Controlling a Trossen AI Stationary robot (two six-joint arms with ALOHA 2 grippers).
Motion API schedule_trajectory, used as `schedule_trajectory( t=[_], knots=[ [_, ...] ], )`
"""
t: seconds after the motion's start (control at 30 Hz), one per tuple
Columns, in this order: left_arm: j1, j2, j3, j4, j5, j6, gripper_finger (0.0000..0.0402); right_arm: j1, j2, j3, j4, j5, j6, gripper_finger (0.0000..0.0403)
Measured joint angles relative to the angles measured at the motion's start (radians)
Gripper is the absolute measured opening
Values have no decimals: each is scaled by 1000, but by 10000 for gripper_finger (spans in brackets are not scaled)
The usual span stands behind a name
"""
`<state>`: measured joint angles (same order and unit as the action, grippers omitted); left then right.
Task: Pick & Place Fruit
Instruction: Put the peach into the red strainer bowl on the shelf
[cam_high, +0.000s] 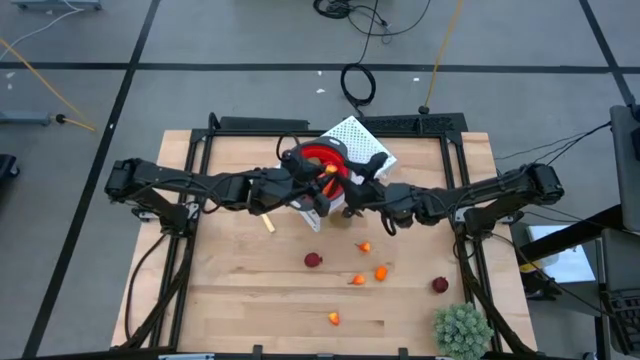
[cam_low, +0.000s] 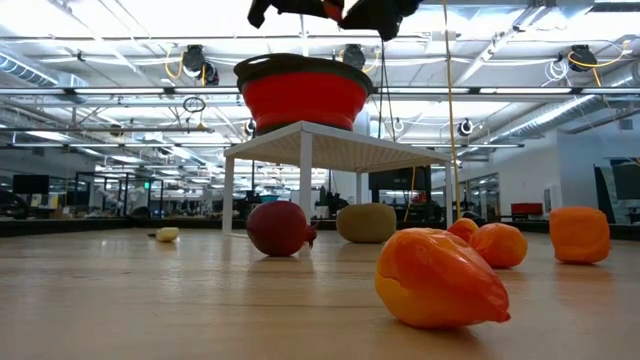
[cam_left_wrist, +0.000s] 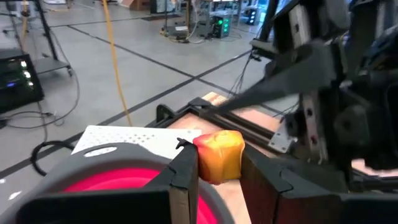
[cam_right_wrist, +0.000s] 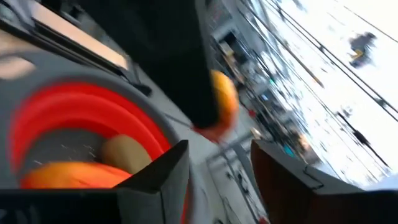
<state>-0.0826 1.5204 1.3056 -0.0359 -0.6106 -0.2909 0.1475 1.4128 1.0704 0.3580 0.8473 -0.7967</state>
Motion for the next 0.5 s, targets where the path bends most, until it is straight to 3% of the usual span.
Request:
schedule_trajectory(
  t=[0.27, 0.5],
  knots=[
    [18, 0, 0, -58, -29, 0, 85, 36, 0, 0, -10, 152, -7, 179],
    [44, -1, 0, -160, -13, -45, 85, 51, -1, 0, -157, 200, 78, 139]
  ],
)
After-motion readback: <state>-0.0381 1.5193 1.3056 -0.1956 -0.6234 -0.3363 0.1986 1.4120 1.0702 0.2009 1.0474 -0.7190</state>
